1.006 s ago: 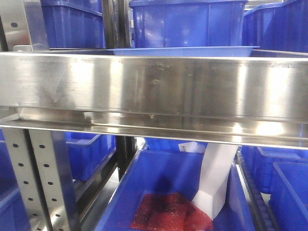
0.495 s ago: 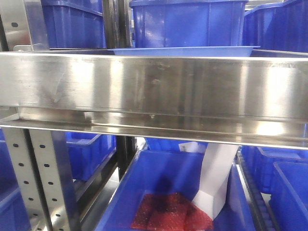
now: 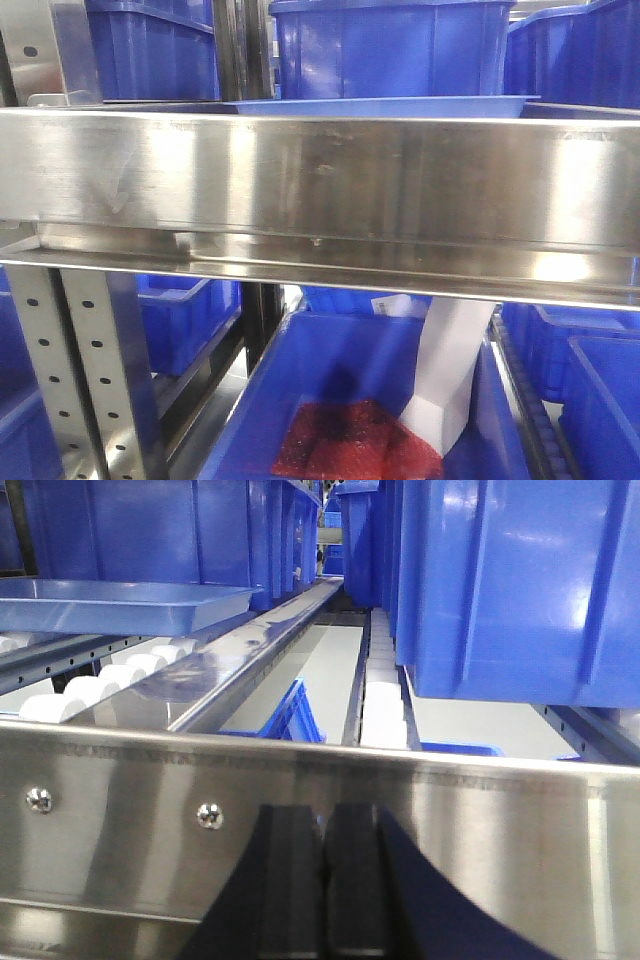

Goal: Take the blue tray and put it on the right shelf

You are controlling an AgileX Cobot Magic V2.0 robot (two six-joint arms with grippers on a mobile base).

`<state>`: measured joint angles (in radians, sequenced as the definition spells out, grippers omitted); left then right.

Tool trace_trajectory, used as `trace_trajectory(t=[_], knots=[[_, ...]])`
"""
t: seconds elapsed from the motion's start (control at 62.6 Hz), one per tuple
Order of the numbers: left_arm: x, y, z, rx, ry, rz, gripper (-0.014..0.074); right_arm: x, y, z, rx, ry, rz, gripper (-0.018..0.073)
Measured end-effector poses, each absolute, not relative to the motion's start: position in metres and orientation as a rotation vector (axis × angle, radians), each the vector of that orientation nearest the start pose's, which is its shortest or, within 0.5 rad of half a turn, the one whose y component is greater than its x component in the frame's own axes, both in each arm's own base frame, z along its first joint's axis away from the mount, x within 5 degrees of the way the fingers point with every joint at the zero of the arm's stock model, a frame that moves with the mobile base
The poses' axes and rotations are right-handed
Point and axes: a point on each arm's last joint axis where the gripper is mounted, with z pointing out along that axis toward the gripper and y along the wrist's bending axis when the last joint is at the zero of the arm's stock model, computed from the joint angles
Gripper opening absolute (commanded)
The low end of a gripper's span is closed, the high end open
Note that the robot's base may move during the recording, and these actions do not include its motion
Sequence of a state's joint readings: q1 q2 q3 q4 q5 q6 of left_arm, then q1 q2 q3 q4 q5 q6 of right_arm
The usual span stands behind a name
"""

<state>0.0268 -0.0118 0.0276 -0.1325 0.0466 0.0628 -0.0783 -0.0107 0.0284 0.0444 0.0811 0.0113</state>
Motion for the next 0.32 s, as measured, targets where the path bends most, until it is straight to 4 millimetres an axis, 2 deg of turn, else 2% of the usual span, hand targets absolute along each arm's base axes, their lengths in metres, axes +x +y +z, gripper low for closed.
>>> trace_trajectory(t=[0.319], knots=[[0.0567, 0.0009, 0.2003, -0.070, 1.544, -0.039, -0.0048, 0.0567, -0.0041, 0.1968, 0.103, 1.579, -0.015, 0.0057]])
